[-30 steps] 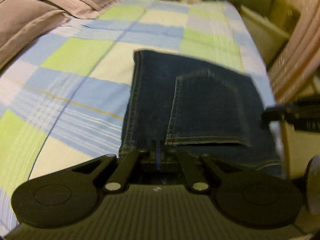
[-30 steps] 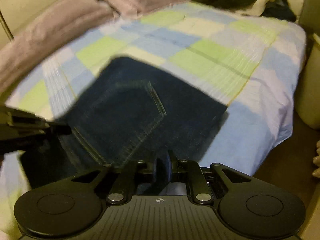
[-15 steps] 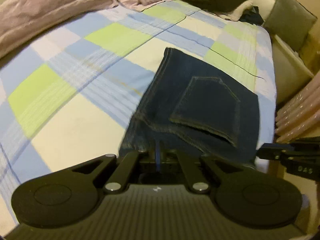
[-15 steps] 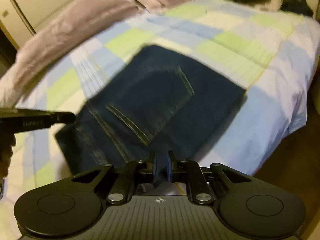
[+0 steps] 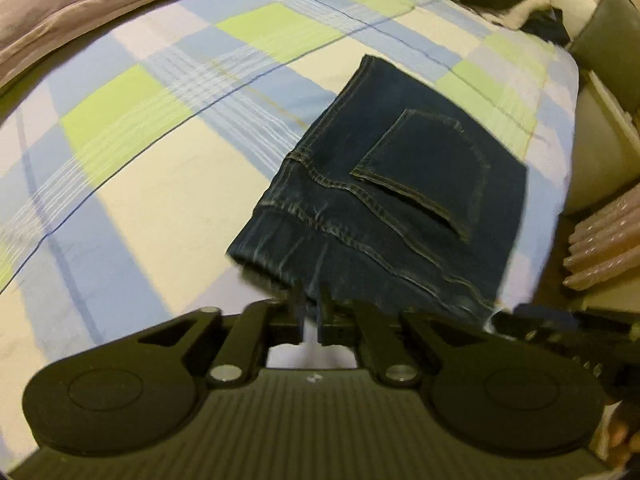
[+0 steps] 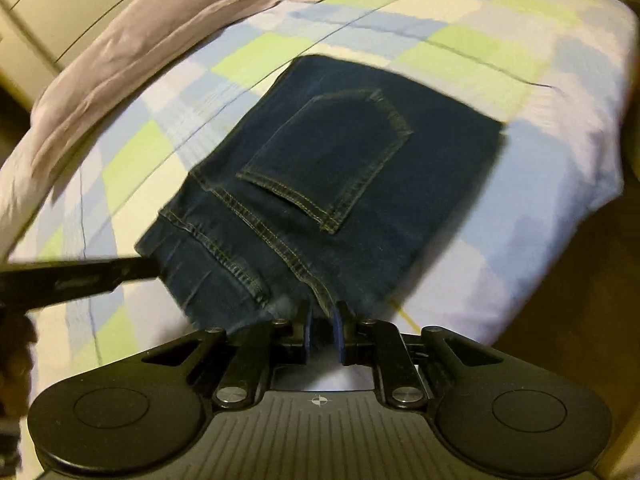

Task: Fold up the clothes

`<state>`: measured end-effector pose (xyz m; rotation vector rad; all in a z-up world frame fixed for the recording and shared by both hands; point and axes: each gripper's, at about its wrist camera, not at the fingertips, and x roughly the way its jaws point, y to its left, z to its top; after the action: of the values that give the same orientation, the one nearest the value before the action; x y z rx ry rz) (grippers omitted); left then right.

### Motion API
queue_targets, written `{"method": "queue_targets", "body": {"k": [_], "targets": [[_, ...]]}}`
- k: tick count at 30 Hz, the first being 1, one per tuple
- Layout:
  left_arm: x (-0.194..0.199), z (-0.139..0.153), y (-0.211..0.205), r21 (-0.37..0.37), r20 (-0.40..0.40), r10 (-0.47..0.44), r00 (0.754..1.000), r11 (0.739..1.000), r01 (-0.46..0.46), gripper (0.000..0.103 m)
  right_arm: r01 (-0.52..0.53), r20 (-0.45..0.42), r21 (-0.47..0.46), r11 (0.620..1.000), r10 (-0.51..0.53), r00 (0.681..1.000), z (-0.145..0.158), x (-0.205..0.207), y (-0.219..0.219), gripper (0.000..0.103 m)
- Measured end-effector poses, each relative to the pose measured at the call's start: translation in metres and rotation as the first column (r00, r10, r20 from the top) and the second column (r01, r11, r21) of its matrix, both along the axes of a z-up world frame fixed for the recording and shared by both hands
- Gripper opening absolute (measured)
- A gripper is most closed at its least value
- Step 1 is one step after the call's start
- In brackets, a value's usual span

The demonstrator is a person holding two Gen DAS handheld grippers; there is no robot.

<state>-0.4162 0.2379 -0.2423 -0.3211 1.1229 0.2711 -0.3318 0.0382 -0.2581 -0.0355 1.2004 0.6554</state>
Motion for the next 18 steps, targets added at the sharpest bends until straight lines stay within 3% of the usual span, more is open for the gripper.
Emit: {"method": "queue_targets", "body": {"k": [1, 2, 4, 7, 15, 18], "targets": [[-0.006, 0.012, -0.002, 0.006, -0.009, 0.015, 1.000, 1.000, -0.015, 0.004, 0.003, -0.004, -0.014, 1.000, -0.003, 1.000, 0.009, -0.006, -0.001, 0.052], [-0.013, 0.026, -0.006, 0.013, -0.008, 0.021, 1.000, 1.000, -0.021, 0.004, 0.002, 0.005, -0.023, 1.000, -0.002, 1.000, 0.020, -0.012, -0.003, 0.058], [-0.026, 0.053, -0.013, 0.027, -0.007, 0.033, 0.999, 0.999, -0.033, 0.007, -0.012, 0.029, -0.033, 0.999, 0.013, 1.000, 0.041, -0.021, -0.005, 0.059], [-0.042, 0.082, -0.023, 0.055, 0.003, 0.023, 1.000, 0.998, -0.023, 0.026, -0.043, 0.070, -0.065, 0.997, 0.047, 0.996, 0.072, -0.037, -0.004, 0.059], [-0.079, 0.137, -0.043, 0.120, 0.035, 0.014, 0.999, 0.993, -0.018, 0.030, -0.063, 0.113, -0.127, 0.990, 0.078, 0.991, 0.115, -0.070, -0.003, 0.059], [-0.089, 0.151, -0.049, 0.135, 0.046, 0.018, 0.999, 0.991, -0.024, 0.037, -0.064, 0.128, -0.140, 0.988, 0.082, 0.988, 0.126, -0.080, -0.007, 0.059]]}}
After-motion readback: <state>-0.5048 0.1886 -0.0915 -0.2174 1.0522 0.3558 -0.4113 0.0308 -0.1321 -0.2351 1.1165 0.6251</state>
